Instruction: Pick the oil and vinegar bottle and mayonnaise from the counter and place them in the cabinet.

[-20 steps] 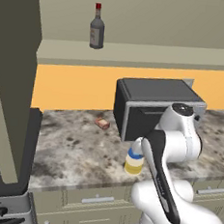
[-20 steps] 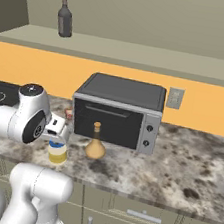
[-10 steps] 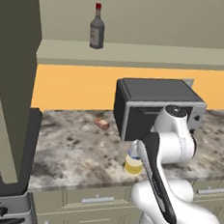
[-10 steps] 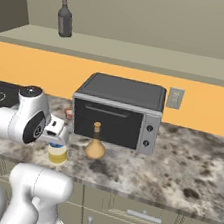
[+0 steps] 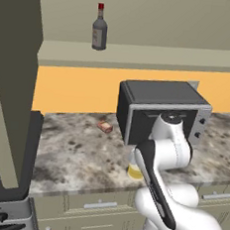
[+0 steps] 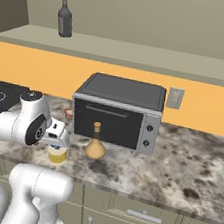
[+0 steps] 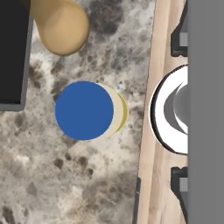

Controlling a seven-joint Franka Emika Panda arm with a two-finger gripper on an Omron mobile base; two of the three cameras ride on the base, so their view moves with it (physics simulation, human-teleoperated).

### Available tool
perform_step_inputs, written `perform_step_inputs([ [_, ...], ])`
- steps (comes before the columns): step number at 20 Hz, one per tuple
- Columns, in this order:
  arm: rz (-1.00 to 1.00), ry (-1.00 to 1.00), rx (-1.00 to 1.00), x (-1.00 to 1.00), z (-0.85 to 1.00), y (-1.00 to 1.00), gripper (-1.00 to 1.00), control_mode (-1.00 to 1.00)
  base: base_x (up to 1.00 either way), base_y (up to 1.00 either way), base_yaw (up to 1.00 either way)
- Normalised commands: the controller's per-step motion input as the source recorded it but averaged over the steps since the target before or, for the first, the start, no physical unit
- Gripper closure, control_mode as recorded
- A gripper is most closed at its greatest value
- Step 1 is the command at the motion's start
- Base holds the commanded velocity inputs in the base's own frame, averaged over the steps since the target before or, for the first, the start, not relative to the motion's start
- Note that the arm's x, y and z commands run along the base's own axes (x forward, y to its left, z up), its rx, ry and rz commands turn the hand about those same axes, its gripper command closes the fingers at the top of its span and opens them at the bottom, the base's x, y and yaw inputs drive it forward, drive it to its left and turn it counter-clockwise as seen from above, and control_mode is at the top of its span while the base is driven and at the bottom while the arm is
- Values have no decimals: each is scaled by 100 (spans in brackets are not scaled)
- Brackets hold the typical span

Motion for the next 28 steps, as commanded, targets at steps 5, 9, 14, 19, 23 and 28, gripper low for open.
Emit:
perform_step_inputs([
  [5, 3, -10, 0, 5, -44, 0, -100, -100, 0, 0, 0],
  [9, 3, -9, 0, 13, -39, 0, -100, -100, 0, 0, 0],
  [14, 4, -9, 0, 20, -37, 0, -100, -100, 0, 0, 0],
  [19, 4, -9, 1, 27, -29, 0, -100, -100, 0, 0, 0],
  [23, 4, -7, 1, 21, -28, 0, -100, -100, 0, 0, 0],
  [28, 4, -6, 0, 3, -43, 0, -100, -100, 0, 0, 0],
])
